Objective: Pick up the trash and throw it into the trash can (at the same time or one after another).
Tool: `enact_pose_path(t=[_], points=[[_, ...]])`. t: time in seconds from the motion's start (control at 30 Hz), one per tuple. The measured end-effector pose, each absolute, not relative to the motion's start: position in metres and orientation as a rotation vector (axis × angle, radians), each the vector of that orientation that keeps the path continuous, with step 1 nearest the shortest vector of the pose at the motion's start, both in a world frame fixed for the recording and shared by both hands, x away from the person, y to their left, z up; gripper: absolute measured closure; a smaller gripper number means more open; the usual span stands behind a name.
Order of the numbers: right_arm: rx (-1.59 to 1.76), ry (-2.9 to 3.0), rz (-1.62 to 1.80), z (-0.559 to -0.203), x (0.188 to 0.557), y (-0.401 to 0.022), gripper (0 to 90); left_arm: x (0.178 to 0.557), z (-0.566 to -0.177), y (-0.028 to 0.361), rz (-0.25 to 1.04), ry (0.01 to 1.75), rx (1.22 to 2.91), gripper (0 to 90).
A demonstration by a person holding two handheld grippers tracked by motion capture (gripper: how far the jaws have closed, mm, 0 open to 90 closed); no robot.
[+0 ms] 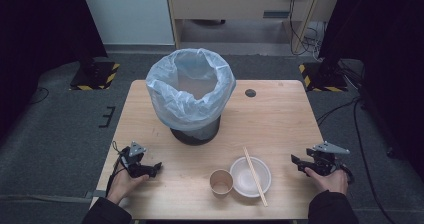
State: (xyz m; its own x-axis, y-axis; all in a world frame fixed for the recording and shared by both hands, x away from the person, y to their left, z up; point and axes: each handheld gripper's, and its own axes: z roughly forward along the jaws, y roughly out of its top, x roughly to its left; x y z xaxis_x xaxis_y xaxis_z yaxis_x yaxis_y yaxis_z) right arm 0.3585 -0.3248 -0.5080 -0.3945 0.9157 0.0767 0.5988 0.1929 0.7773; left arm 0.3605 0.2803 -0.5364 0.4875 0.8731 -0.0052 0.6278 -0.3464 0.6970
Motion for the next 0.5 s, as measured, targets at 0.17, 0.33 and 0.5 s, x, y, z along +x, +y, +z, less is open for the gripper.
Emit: enact_pose_path(t=[0.17,0.33,0.5], points=[[1.393,2.048,1.103,-0.497,0.36,-0.317,28.7,0.359,-0.537,0.28,0.493,1.228,2.092,0.0],[1.38,2.011,1.174,-0.481,0.358,-0.307,29.4,0.359,-0.536,0.28,0.493,1.228,2.094,0.0],[1.347,1.982,1.241,-0.465,0.356,-0.297,29.9,0.358,-0.536,0.279,0.494,1.23,2.095,0.0]])
